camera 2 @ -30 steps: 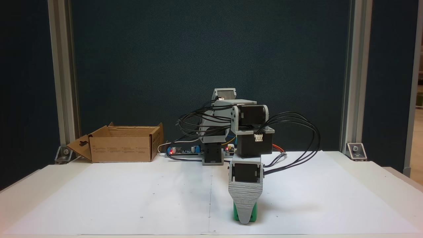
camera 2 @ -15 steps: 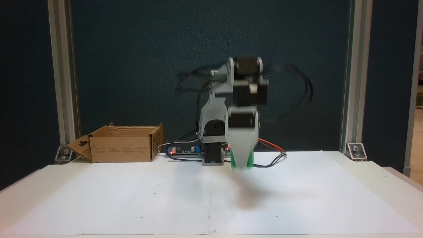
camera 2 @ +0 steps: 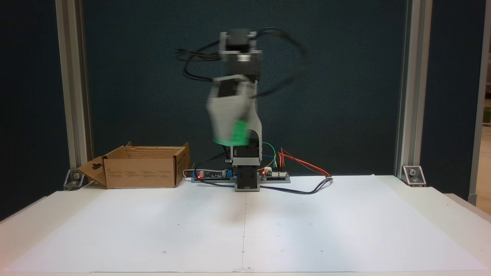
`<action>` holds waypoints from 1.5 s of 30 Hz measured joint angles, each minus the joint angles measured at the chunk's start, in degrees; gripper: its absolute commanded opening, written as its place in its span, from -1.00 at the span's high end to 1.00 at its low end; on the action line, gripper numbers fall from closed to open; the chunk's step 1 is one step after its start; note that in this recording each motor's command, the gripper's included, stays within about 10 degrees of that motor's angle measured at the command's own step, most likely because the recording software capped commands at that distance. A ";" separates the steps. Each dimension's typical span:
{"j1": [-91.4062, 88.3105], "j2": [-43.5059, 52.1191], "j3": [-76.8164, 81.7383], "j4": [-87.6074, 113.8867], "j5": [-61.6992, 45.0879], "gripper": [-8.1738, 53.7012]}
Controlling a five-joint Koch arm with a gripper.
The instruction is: Grasp a green dice and put it in the bin.
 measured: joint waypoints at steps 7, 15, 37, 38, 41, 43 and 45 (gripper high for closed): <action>27.77 6.33 0.00 4.31 -13.80 0.36; 60.82 6.33 0.00 6.06 -25.66 0.36; 99.05 -18.81 0.00 -11.87 -45.18 -0.48; 99.05 -18.81 0.00 -12.83 -45.18 -0.48; 99.05 -18.81 0.00 -16.08 -44.38 -0.48; 98.70 -18.11 0.00 -17.84 -41.84 -0.48; 97.65 -14.59 0.00 -18.19 -37.35 -0.48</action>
